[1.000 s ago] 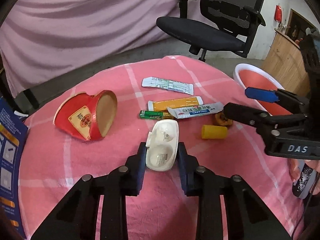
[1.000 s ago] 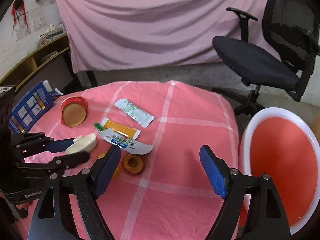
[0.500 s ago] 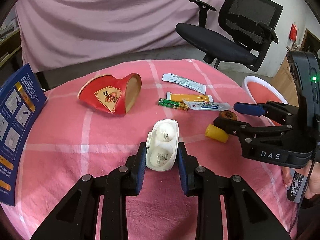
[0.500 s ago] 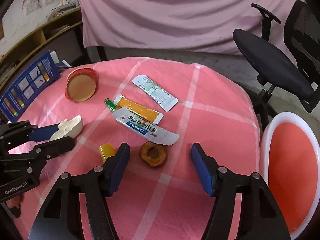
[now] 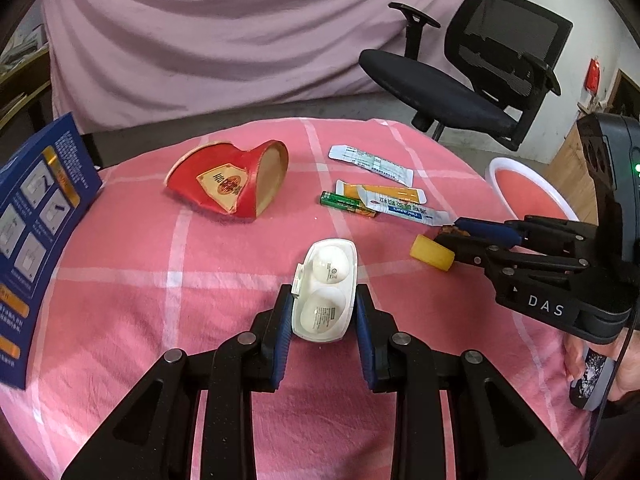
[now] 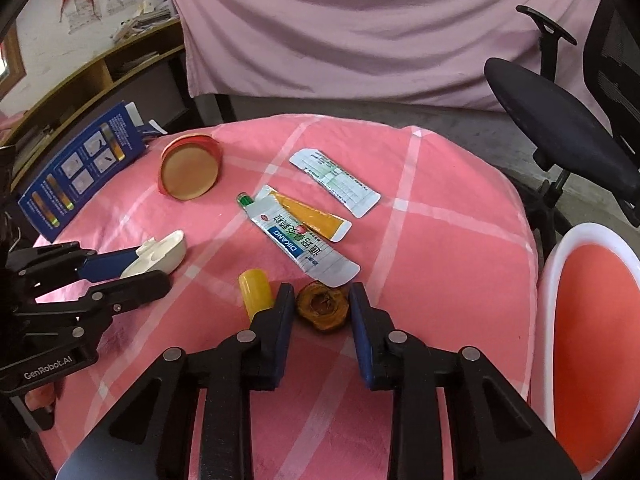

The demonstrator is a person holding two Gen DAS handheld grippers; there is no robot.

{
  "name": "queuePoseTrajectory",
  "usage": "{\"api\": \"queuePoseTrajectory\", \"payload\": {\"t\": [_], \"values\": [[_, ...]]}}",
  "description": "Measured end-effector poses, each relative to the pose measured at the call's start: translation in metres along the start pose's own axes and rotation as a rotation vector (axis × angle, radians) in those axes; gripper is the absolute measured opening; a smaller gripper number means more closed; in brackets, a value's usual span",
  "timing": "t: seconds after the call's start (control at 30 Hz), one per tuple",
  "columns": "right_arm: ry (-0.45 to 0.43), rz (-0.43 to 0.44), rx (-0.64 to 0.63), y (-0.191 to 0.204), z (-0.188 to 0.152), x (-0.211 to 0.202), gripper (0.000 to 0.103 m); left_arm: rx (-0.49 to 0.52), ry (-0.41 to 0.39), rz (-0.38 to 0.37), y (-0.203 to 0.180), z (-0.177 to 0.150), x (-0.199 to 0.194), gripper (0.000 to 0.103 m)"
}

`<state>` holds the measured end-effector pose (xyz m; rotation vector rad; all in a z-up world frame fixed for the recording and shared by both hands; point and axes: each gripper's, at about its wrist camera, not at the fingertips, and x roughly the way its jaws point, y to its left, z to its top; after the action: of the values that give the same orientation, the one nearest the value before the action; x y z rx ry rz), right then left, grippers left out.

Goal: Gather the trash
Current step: 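Grasp the white case with the left tool while the right tool grasps the brown peel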

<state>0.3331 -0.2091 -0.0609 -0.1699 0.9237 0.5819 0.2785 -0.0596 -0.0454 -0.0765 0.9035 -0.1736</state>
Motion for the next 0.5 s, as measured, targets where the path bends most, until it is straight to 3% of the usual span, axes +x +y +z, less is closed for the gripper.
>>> {"api": "queuePoseTrajectory", "payload": {"t": [0.17, 0.5], "values": [[-0.079, 0.007, -0.012, 0.004, -0.006, -0.019, 0.026, -0.029, -0.078, 0.022, -0.002, -0.006, -0.018, 0.025], [-0.438, 0.007, -0.025, 0.006, -0.025, -0.085, 0.026, -0.028, -0.339, 0.066, -0.019, -0.016, -0.061, 0.025]]}}
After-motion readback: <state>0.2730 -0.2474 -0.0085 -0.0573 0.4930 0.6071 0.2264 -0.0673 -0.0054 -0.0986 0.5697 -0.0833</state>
